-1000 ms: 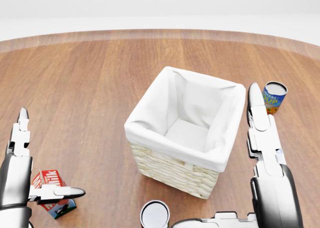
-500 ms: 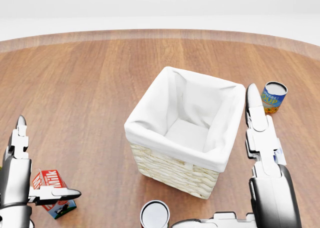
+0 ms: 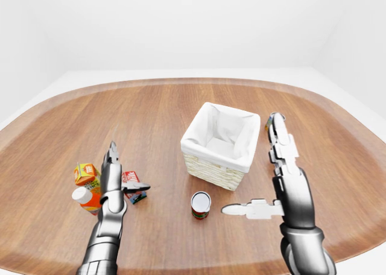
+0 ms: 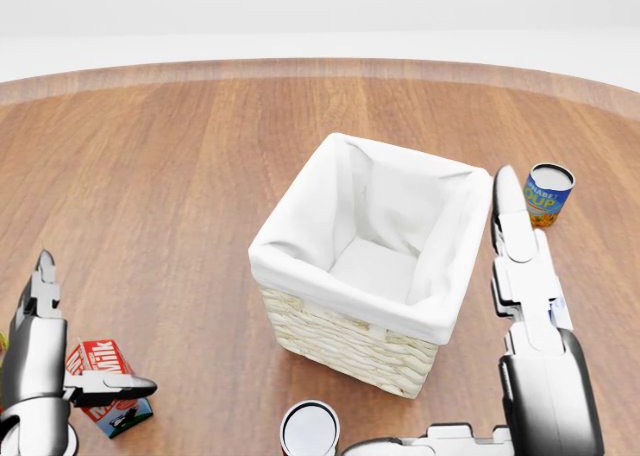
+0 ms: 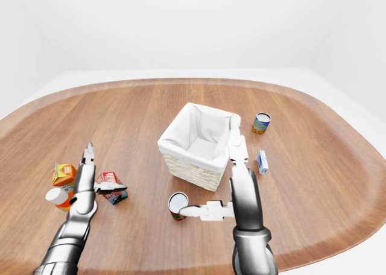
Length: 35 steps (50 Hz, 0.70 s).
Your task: Pick the milk and place it in the basket.
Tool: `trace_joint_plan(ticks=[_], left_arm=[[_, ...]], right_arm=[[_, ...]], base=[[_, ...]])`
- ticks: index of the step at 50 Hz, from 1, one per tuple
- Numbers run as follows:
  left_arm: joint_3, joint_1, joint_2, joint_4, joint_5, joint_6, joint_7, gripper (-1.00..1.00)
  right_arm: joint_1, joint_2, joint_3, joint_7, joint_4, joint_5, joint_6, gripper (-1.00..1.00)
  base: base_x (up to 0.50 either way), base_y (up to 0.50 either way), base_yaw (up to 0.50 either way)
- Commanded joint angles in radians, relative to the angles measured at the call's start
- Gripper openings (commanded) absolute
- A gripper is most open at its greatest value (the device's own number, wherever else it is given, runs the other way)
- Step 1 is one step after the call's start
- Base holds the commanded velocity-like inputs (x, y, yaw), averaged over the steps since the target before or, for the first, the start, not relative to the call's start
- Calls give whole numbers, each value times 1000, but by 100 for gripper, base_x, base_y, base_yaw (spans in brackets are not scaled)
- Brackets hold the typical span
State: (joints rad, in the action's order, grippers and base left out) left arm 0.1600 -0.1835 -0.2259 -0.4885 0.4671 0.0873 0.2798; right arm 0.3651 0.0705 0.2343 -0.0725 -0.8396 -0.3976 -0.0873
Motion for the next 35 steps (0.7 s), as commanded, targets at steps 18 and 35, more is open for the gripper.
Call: trace_joint_plan(ticks=[18,35], left_arm=[[-50,-197,-51,-542,-137,0,-68,-100],[-72,-178,-44,-528,-99,0,-67,-100]], right_arm=[[-4,-7,-17,0,-6,11,0,100],[-5,-14,-31,4,-9,18,0,100]], base=[[0,0,0],[0,0,0]])
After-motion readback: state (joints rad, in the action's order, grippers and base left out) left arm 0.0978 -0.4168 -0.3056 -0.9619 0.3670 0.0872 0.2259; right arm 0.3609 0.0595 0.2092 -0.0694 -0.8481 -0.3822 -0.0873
